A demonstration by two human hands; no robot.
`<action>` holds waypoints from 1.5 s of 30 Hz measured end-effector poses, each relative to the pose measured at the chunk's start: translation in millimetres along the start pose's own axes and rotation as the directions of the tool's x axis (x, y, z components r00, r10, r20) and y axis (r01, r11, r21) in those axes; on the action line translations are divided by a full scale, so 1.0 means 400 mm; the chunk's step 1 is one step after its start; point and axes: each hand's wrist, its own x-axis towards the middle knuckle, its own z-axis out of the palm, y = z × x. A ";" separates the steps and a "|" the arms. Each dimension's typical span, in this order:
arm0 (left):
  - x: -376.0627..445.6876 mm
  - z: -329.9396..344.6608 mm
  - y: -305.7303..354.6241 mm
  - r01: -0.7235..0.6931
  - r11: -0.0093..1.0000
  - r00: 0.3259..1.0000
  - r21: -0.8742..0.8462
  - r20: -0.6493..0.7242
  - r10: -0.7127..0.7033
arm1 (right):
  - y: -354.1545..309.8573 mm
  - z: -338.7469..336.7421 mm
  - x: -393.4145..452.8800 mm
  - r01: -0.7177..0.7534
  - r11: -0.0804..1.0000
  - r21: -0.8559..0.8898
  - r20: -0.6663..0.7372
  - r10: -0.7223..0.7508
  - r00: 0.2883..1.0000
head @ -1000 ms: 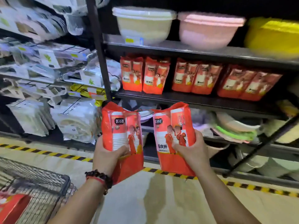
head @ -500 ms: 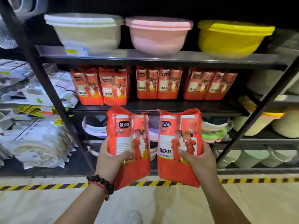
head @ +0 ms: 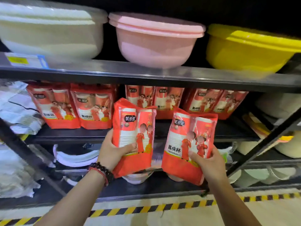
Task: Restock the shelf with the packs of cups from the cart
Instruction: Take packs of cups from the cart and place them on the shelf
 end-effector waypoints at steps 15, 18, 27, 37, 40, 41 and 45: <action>0.387 0.040 -0.031 0.019 0.992 1.000 0.121 0.022 -0.022 | 0.005 0.138 0.353 0.082 0.985 0.151 0.127 -0.101 0.987; 0.435 0.062 -0.048 0.026 0.991 0.999 0.134 0.037 -0.031 | 0.025 0.160 0.408 0.066 0.983 0.171 0.146 -0.092 0.985; 0.514 0.070 -0.116 0.107 0.974 0.994 0.202 -0.056 -0.097 | 0.099 0.196 0.592 -0.054 0.995 0.087 0.225 0.033 0.974; 0.525 0.068 -0.128 0.293 0.831 0.955 0.474 -0.097 -0.281 | 0.163 0.241 0.696 -0.079 0.996 -0.042 0.291 0.088 0.953; 0.522 0.073 -0.133 0.292 0.839 0.956 0.459 -0.103 -0.276 | 0.169 0.238 0.701 -0.087 0.994 -0.071 0.284 0.104 0.953; 0.524 0.073 -0.137 0.281 0.848 0.959 0.450 -0.095 -0.267 | 0.168 0.237 0.701 -0.078 0.994 -0.080 0.287 0.098 0.953; 0.517 0.077 -0.146 0.304 0.855 0.949 0.420 -0.058 -0.309 | 0.163 0.230 0.685 -0.048 0.996 -0.070 0.329 0.069 0.942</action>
